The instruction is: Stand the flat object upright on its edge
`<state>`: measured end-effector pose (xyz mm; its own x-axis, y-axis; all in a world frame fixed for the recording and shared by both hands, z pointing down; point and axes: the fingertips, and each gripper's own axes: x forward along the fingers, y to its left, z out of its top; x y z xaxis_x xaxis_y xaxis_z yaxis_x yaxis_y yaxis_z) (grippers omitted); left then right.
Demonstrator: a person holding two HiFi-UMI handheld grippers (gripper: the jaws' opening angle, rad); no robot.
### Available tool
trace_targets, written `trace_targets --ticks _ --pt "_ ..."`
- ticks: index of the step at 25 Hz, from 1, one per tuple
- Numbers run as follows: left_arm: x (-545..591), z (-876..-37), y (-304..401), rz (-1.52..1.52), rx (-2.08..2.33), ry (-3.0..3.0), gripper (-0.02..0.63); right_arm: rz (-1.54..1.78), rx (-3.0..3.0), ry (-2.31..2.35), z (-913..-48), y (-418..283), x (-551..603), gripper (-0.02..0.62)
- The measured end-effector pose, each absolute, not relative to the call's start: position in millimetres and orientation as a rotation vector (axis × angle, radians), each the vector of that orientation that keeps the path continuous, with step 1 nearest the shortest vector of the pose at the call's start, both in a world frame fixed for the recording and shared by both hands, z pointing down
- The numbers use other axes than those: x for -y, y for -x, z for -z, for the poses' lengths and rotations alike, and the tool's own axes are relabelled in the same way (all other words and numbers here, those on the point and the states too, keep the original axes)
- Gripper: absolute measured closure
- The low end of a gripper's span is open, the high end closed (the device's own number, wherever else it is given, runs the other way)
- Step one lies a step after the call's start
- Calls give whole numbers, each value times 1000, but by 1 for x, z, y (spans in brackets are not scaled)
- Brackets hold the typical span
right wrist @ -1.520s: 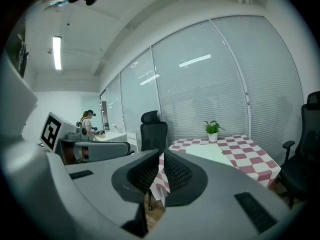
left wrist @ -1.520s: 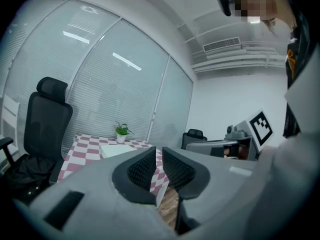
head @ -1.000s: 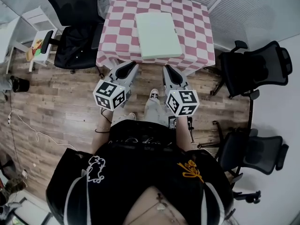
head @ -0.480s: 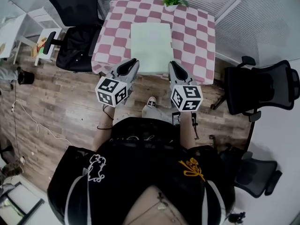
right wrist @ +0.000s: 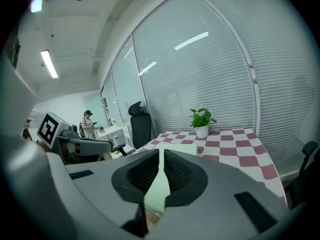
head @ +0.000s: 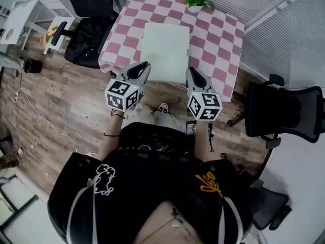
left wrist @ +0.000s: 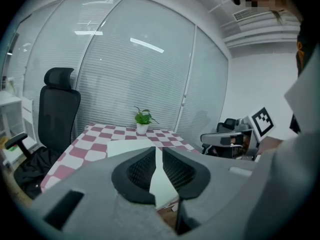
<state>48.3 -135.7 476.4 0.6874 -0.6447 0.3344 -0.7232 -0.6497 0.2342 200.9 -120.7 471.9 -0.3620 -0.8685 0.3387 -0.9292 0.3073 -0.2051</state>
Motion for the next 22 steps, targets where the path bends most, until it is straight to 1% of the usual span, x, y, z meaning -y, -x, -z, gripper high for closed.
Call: trace_targets --ticks 9,19,21,22 --pt "142 -499 -18 -333 1137 -2424 569 -623 2367 -1662 -494 -211 138 561" --pt "201 -503 -6 -300 1142 -2401 566 -619 2325 -1644 -502 -213 181 561" --pt "211 -507 -7 -304 1122 -2390 554 -617 2304 -1646 -508 -214 191 560" --pt "216 -510 -7 -305 1108 -2383 534 -622 2295 -1653 -511 -215 196 560"
